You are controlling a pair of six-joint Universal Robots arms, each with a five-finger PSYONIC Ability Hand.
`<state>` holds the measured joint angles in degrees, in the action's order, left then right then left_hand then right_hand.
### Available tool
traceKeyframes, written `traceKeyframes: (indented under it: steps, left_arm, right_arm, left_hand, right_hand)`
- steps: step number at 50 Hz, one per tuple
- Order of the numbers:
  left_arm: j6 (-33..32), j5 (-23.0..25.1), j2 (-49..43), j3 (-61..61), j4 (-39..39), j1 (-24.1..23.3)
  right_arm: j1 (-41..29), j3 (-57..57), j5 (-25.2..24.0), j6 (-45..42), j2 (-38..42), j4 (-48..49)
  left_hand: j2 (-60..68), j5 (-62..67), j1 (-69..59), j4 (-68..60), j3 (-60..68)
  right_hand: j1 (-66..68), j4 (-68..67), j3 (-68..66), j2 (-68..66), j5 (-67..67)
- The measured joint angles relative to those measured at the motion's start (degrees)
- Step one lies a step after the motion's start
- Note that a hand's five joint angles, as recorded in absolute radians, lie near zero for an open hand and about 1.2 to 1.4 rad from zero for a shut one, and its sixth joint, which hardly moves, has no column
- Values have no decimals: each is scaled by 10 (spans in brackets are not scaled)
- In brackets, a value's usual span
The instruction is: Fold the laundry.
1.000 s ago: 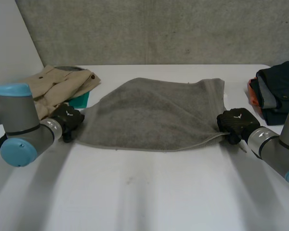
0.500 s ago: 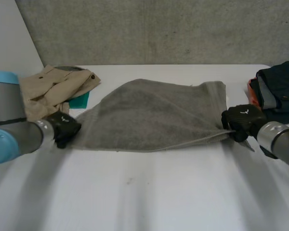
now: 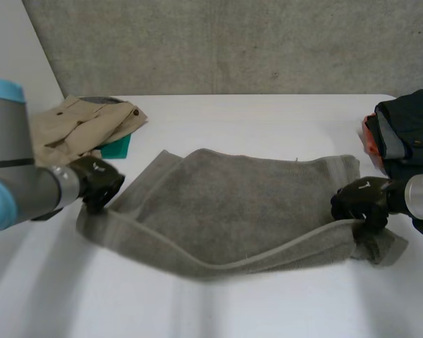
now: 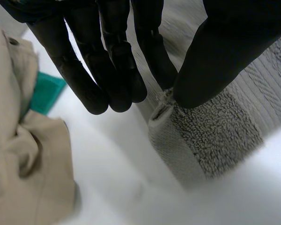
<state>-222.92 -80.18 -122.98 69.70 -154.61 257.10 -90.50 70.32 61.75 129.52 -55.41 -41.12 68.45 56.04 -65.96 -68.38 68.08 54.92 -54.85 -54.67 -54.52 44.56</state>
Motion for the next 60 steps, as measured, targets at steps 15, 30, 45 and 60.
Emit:
traceKeyframes:
  steps: [15,30,45,60]
  left_arm:
    - [49,-50,-60,-104,28,-43]
    - [31,-54,-69,-101,23,-31]
    - [180,-57,-34,-337,-159,-44]
    - [314,-109,72,-255,-356,-32]
  right_arm:
    - [-9,33,80,41,-43,68]
    - [-5,48,81,-10,-92,88]
    - [-47,-95,76,161,-42,630]
    - [-73,-206,142,347,-4,689]
  left_hand:
    - [0,0,0,0,0]
    - [0,0,0,0,0]
    - [0,0,0,0,0]
    - [0,0,0,0,0]
  right_hand:
    - [-122,124,121,122,-121]
    - [104,-136,-134,-129,125]
    - [104,-138,-135,-129,125]
    - [104,-138,-135,-129,131]
